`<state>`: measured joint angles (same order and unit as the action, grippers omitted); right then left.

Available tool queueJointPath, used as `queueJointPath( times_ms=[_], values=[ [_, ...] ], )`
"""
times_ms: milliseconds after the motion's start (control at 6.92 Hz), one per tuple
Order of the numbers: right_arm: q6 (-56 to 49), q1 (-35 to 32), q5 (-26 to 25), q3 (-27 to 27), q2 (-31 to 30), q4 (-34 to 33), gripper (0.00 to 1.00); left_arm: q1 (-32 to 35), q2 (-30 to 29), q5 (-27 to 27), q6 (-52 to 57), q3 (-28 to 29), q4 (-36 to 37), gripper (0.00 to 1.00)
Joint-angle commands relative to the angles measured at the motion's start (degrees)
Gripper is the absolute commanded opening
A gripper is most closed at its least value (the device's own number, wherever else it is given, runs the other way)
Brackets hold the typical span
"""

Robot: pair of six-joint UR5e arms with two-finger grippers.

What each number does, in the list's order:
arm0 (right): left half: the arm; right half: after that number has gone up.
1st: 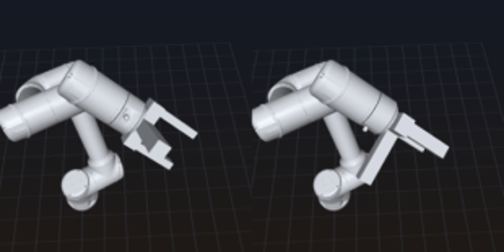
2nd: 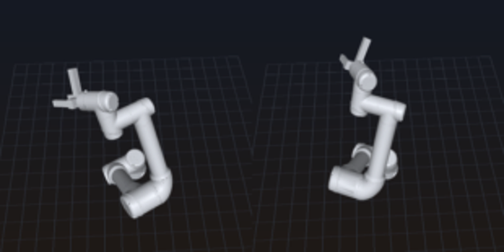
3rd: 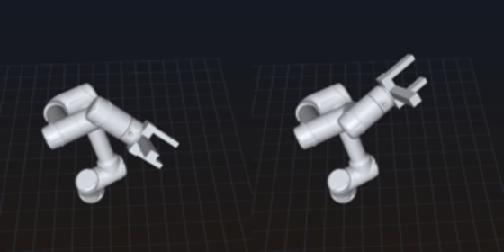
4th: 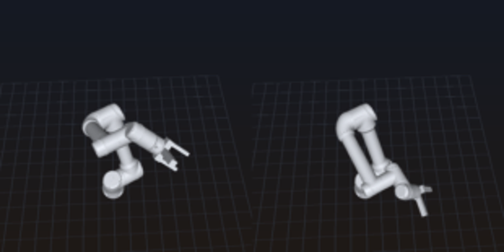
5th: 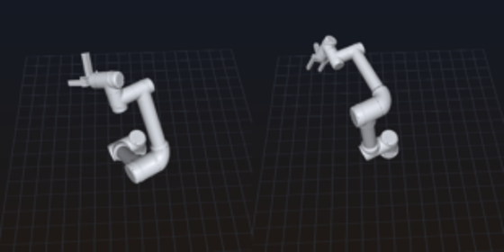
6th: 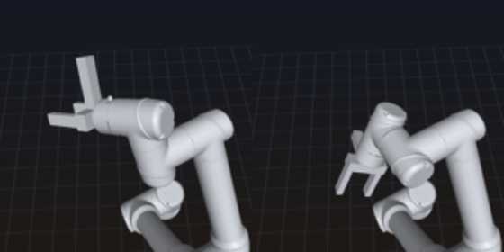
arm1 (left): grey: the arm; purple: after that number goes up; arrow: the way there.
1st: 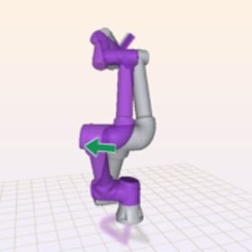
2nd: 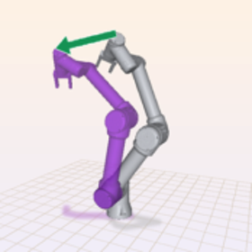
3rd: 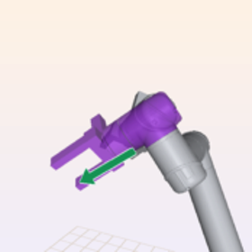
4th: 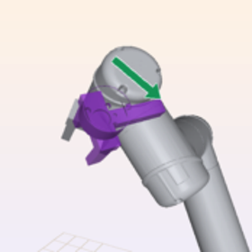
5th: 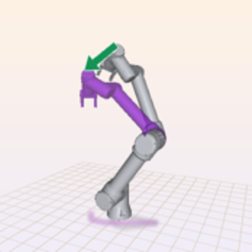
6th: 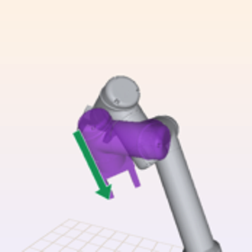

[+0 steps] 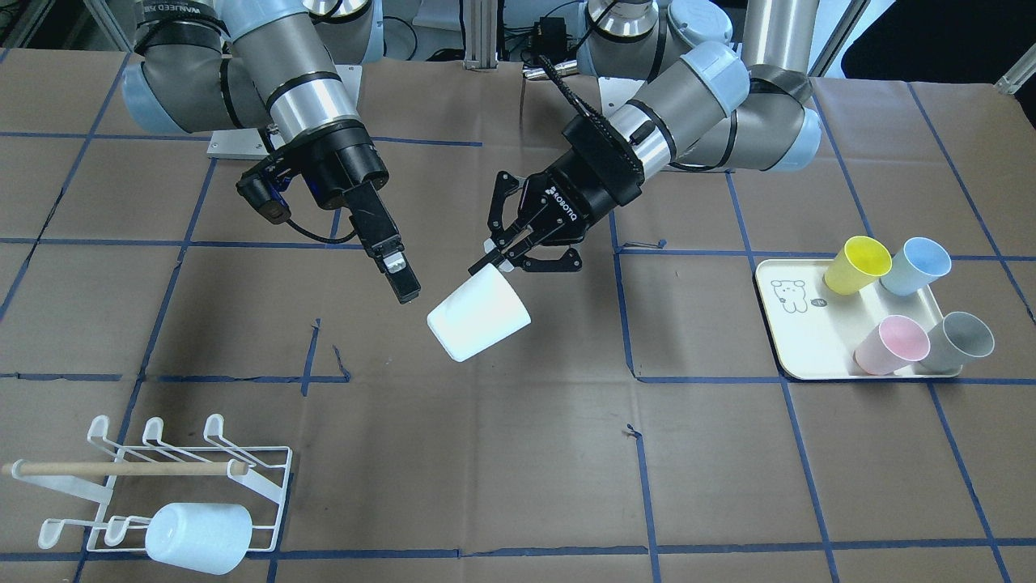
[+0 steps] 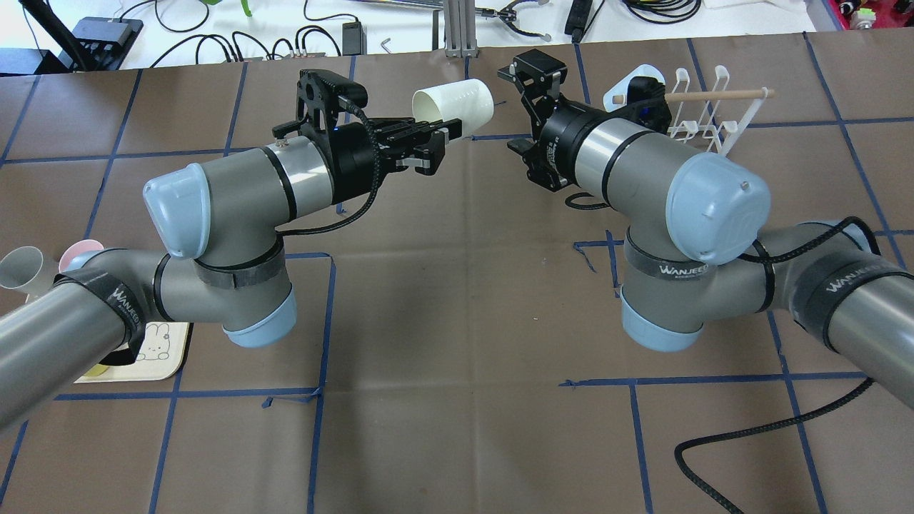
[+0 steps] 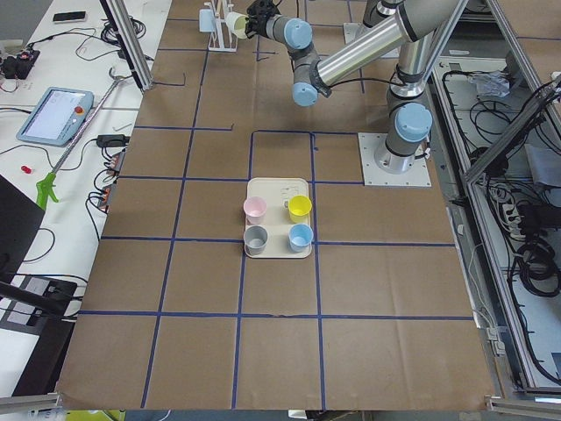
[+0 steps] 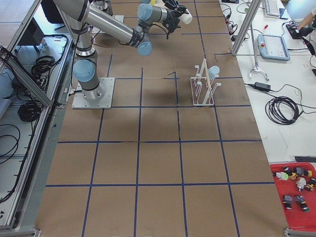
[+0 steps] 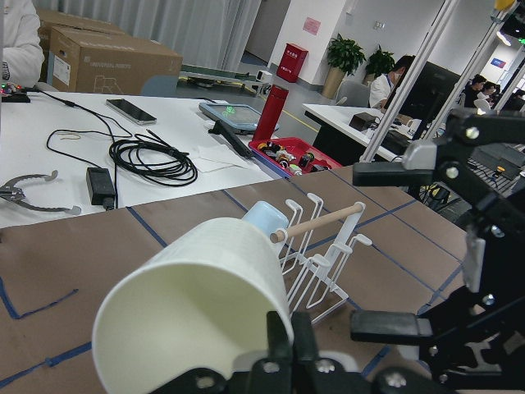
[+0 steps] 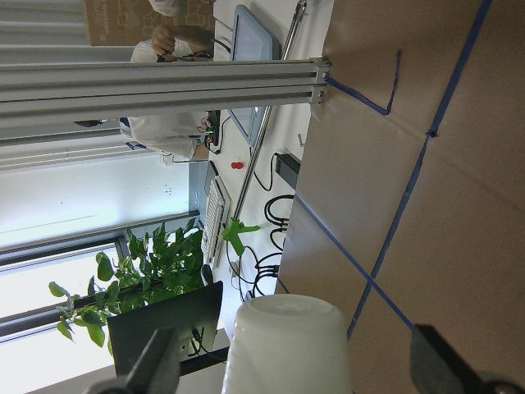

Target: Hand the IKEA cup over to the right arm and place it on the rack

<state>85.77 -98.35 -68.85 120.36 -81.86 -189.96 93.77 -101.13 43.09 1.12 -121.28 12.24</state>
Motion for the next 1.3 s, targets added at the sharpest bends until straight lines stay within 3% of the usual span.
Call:
queueJointPath(
  times_ms=[0, 723, 1157],
  values=[
    [-0.2, -1.0, 0.0, -1.6, 2.0, 1.1, 1.00, 0.2, 0.0, 0.1, -0.1, 0.0, 0.1, 0.00],
    [0.4, -1.4, 7.9, -3.2, 2.1, 6.6, 0.99, 0.2, 0.1, 0.0, -0.8, -0.1, 0.1, 0.00],
    [0.4, -1.4, 7.9, -5.8, 4.0, 6.6, 0.99, 0.3, 0.1, 0.0, -0.8, 0.0, 0.1, 0.00]
  ],
)
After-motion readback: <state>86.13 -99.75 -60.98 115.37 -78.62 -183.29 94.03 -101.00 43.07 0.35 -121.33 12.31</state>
